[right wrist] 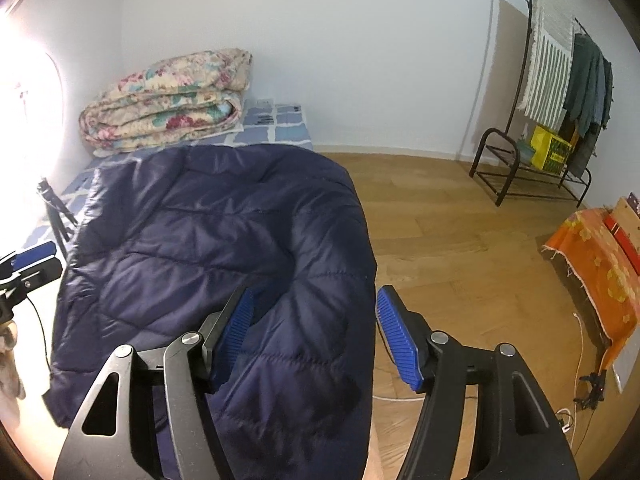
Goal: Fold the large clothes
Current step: 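Lower the jacket onto the clothes pile and open both tools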
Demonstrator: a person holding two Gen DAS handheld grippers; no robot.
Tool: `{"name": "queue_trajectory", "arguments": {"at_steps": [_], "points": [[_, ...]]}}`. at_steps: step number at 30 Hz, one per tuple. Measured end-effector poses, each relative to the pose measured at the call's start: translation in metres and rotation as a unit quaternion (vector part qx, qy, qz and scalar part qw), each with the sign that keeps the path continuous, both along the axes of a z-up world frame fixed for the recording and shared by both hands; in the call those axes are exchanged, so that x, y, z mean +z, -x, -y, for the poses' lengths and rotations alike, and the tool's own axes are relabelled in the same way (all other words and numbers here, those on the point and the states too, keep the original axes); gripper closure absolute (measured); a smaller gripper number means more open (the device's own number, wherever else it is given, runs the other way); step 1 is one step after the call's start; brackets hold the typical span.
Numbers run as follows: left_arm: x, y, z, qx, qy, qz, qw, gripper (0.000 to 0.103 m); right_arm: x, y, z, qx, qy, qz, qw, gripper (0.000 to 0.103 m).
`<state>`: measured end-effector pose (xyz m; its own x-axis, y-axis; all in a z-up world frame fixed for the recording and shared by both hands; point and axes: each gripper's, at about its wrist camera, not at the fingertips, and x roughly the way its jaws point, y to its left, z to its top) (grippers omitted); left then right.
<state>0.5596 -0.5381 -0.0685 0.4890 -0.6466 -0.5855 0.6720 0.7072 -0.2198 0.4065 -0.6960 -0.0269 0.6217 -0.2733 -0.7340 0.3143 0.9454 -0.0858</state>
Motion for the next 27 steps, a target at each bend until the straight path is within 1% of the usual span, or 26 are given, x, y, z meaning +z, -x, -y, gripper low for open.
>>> {"name": "queue_trajectory", "arguments": {"at_steps": [5, 8, 13, 17, 21, 24, 26, 27], "points": [[0.021, 0.028, -0.017, -0.007, -0.001, 0.015, 0.9999, 0.042, 0.014, 0.017, -0.013, 0.000, -0.011, 0.014, 1.000, 0.039], [0.037, 0.053, -0.032, -0.010, -0.001, 0.021, 0.9997, 0.042, 0.026, 0.031, -0.027, 0.002, -0.006, 0.019, 1.000, 0.039], [0.067, 0.099, -0.060, -0.014, 0.003, 0.044, 0.9990, 0.042, 0.055, 0.061, -0.052, 0.006, 0.003, 0.036, 0.999, 0.039], [0.088, 0.135, -0.082, -0.013, 0.010, 0.051, 0.9986, 0.042, 0.079, 0.087, -0.071, 0.007, 0.007, 0.049, 0.999, 0.039], [0.104, 0.166, -0.101, -0.015, 0.015, 0.060, 0.9980, 0.042, 0.101, 0.115, -0.092, 0.016, 0.006, 0.062, 0.998, 0.039], [0.112, 0.190, -0.115, -0.018, 0.017, 0.063, 0.9977, 0.042, 0.113, 0.135, -0.109, 0.024, 0.005, 0.069, 0.997, 0.039], [0.115, 0.205, -0.124, -0.017, 0.018, 0.066, 0.9975, 0.038, 0.118, 0.149, -0.118, 0.024, 0.008, 0.071, 0.997, 0.039], [0.117, 0.215, -0.130, -0.016, 0.017, 0.070, 0.9973, 0.033, 0.119, 0.155, -0.122, 0.024, 0.005, 0.070, 0.997, 0.038]]}}
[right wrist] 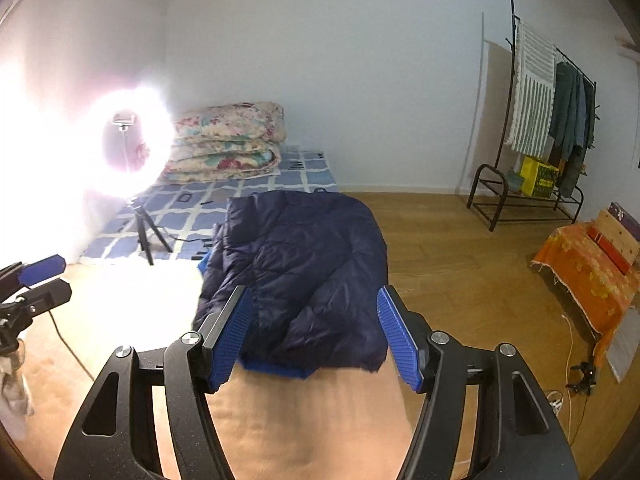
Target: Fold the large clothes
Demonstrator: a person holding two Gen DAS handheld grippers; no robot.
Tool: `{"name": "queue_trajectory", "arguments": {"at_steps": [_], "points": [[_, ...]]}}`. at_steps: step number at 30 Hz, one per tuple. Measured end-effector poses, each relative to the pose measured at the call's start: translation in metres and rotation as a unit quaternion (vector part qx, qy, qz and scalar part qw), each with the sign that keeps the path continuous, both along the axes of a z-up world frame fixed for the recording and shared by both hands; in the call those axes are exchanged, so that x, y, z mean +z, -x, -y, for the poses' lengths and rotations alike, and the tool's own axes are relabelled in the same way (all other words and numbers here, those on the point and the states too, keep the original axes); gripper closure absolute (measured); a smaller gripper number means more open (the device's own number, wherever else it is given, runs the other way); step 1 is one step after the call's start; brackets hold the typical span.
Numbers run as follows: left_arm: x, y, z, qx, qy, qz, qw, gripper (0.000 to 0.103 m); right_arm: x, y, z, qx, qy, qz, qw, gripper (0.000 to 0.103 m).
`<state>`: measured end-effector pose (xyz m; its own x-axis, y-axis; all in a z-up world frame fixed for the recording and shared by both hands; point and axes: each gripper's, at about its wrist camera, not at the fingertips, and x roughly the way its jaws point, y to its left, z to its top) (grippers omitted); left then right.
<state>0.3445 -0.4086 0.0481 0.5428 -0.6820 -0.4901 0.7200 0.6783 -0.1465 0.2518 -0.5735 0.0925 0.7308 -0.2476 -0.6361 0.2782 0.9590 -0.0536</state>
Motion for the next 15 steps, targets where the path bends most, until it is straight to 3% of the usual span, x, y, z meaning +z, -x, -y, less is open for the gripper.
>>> {"name": "queue_trajectory", "arguments": {"at_steps": [11, 15], "points": [[-0.003, 0.081, -0.053, 0.003, -0.019, 0.008, 0.9998, 0.030, -0.004, 0.070, -0.052, -0.002, -0.005, 0.000, 1.000, 0.034], [-0.006, 0.106, -0.072, 0.012, -0.018, 0.014, 0.9997, 0.020, -0.010, 0.088, -0.069, -0.002, -0.004, 0.002, 1.000, 0.029]]}}
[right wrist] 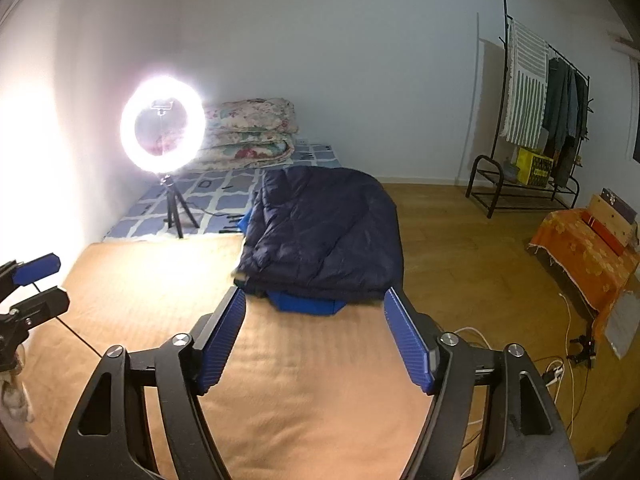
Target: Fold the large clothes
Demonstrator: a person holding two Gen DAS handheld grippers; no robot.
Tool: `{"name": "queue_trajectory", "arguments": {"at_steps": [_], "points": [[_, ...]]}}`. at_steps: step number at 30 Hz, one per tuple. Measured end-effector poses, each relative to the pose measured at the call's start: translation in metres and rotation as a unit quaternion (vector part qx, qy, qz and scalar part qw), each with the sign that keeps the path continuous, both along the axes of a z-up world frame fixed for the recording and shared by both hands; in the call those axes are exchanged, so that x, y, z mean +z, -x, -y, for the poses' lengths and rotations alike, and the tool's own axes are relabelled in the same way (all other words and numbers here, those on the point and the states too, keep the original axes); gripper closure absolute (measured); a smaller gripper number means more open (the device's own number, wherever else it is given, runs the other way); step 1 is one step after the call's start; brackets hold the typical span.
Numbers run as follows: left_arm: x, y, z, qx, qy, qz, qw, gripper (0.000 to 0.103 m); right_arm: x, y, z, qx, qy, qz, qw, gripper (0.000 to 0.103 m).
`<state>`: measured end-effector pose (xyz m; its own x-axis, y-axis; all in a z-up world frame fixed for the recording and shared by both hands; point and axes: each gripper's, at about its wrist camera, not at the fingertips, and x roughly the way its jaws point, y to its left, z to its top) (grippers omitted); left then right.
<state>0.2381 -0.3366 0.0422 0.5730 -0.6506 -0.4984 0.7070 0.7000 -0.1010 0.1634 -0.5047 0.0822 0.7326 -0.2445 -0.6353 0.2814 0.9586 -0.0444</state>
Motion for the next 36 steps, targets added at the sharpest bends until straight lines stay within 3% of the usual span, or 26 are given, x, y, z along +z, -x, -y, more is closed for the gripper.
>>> {"name": "queue_trajectory", "arguments": {"at_steps": [12, 21, 24, 36], "points": [[-0.014, 0.051, -0.036, 0.014, -0.002, 0.018, 0.9997, 0.012, -0.017, 0.049, -0.038, -0.009, 0.025, 0.026, 0.999, 0.023], [-0.035, 0.059, -0.044, 0.031, -0.026, 0.013, 0.9991, 0.011, -0.028, 0.061, -0.053, -0.010, 0.035, 0.037, 0.999, 0.023], [-0.044, 0.060, -0.048, 0.038, -0.035, 0.014, 0.9986, 0.001, -0.034, 0.065, -0.055, -0.014, 0.035, 0.040, 0.998, 0.022], [-0.055, 0.070, -0.050, 0.049, -0.049, 0.017, 0.9975, 0.000, -0.054, 0.070, -0.061, -0.015, 0.043, 0.032, 0.998, 0.022]]}}
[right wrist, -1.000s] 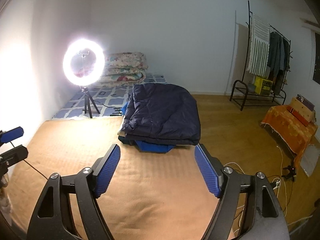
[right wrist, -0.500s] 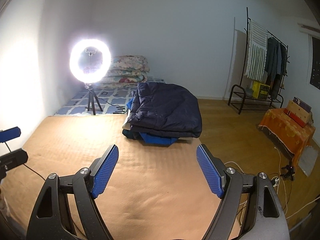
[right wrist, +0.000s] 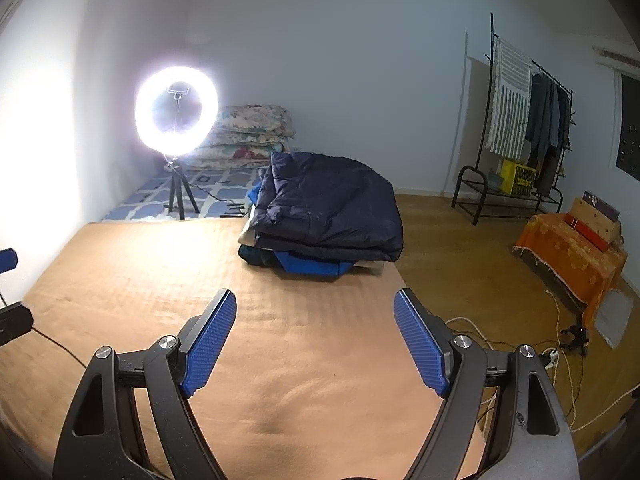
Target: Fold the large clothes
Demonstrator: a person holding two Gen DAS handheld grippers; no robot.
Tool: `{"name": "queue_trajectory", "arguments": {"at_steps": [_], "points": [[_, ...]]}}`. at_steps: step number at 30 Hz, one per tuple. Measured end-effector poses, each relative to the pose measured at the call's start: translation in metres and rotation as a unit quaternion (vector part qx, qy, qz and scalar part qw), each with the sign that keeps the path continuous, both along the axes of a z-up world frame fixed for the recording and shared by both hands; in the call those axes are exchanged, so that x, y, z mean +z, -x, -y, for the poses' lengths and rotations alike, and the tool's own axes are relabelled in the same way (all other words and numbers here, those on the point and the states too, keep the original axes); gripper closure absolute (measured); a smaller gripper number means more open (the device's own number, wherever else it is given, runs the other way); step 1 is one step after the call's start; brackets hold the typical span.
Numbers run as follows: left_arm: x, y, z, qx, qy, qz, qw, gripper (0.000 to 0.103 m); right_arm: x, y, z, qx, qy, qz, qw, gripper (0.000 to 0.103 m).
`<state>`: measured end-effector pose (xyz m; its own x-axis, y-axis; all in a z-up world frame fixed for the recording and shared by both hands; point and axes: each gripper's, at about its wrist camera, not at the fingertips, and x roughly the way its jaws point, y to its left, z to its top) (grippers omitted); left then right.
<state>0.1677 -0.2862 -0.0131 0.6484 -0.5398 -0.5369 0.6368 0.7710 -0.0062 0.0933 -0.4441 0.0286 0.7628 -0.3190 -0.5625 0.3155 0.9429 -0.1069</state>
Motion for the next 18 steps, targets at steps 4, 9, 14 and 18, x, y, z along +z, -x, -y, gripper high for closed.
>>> {"name": "queue_trajectory", "arguments": {"at_steps": [4, 9, 14, 18], "points": [[-0.0008, 0.0023, -0.0010, 0.002, -0.002, 0.002, 1.0000, 0.000, -0.0002, 0.0003, -0.0004, -0.002, 0.004, 0.000, 1.000, 0.022], [-0.0014, 0.0047, -0.0036, 0.004, 0.000, 0.000, 1.0000, 0.000, 0.0022, 0.0015, -0.0006, -0.004, 0.000, 0.004, 1.000, 0.022], [-0.0013, 0.0048, -0.0060, 0.006, 0.002, 0.002, 1.0000, 0.000, 0.0031, 0.0013, 0.0007, -0.007, -0.005, 0.006, 1.000, 0.022], [-0.0005, 0.0067, -0.0073, 0.005, 0.002, 0.005, 1.0000, 0.000, 0.0031, 0.0021, 0.0009, -0.008, -0.005, 0.006, 1.000, 0.022]]}}
